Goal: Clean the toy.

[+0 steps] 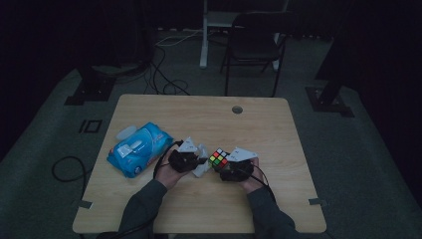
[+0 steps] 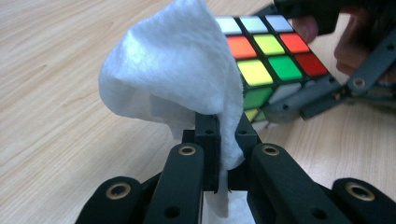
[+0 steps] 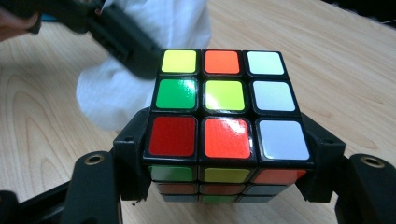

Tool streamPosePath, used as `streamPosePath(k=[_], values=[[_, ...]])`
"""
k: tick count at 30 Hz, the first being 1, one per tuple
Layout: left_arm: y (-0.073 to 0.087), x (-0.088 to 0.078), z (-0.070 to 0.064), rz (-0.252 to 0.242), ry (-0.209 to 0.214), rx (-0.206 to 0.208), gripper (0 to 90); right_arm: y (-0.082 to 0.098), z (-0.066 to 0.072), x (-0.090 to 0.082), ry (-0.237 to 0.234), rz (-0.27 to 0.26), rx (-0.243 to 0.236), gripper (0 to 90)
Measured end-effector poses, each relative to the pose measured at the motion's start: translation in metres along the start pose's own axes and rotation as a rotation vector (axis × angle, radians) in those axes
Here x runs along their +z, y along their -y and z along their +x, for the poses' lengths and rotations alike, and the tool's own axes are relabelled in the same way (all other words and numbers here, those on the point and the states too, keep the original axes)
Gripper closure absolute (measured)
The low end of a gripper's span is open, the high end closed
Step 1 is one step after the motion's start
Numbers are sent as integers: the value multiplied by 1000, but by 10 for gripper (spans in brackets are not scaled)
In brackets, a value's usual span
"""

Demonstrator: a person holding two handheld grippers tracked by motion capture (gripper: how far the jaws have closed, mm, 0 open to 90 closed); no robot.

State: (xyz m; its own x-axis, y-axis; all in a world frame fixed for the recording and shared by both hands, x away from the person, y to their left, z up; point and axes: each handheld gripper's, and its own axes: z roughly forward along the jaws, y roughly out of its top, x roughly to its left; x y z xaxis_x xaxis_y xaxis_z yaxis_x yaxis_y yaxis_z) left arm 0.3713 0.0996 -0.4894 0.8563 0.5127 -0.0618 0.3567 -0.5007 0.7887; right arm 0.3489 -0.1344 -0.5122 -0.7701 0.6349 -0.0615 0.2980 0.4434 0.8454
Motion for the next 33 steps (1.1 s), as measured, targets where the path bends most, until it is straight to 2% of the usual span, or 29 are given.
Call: streamPosePath(k=[8,21,33], values=[[-5,-3,8,-13,2,-13,872,0,6,3,-21,12,-16,341],[-15,1,16,-18,2,-21,872,-2,20,10,-71,17,-61,341],[-23,6,20,-23,4,-28,872,-3,29,14,-102,16,-80,341]])
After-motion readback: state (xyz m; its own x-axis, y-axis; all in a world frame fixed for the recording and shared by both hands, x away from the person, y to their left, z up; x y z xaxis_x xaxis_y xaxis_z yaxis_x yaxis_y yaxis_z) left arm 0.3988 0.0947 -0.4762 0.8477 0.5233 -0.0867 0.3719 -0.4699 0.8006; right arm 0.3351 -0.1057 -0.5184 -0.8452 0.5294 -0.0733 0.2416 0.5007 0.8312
